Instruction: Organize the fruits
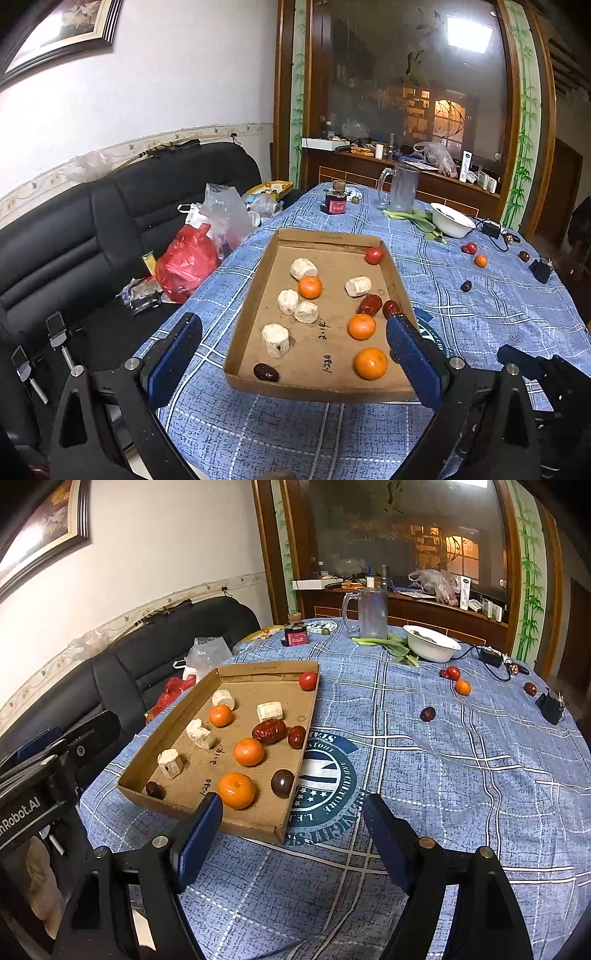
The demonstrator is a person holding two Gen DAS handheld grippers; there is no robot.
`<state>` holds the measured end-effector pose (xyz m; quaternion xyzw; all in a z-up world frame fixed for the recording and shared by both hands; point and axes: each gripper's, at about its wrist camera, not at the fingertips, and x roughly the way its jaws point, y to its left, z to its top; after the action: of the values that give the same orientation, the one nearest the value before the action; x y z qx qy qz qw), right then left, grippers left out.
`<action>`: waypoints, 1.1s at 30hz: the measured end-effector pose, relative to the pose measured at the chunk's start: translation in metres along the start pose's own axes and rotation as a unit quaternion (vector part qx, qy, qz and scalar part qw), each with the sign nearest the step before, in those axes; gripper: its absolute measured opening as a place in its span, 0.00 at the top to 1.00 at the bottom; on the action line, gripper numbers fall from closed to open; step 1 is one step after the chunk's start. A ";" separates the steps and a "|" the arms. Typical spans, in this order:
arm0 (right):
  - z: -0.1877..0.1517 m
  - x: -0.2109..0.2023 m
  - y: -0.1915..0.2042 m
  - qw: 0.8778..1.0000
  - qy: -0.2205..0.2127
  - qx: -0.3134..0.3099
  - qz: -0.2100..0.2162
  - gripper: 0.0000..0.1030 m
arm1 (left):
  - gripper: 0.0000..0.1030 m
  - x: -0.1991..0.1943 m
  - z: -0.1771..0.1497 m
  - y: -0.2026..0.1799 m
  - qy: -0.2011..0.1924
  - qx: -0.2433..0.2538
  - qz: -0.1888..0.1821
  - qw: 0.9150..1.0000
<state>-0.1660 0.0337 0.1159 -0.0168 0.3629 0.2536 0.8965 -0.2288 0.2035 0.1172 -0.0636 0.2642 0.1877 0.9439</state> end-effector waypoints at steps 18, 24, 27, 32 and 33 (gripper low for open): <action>-0.001 0.005 0.002 1.000 0.008 -0.007 -0.006 0.17 | 0.03 0.011 -0.005 -0.001 0.023 -0.001 -0.009 1.000; -0.002 0.007 0.003 1.000 0.011 -0.008 -0.006 0.17 | 0.03 0.012 -0.005 -0.001 0.022 -0.001 -0.008 1.000; -0.002 0.008 0.004 1.000 0.013 -0.010 -0.007 0.17 | 0.03 0.012 -0.006 -0.001 0.023 0.000 -0.009 1.000; -0.003 0.010 0.005 1.000 0.016 -0.011 -0.007 0.17 | 0.03 0.013 -0.007 0.000 0.029 0.000 -0.010 1.000; -0.003 0.011 0.005 1.000 0.018 -0.010 -0.006 0.17 | 0.03 0.014 -0.007 0.001 0.031 -0.001 -0.010 0.999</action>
<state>-0.1632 0.0421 0.1067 -0.0330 0.3765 0.2514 0.8911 -0.2216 0.2069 0.1042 -0.0731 0.2925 0.1761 0.9371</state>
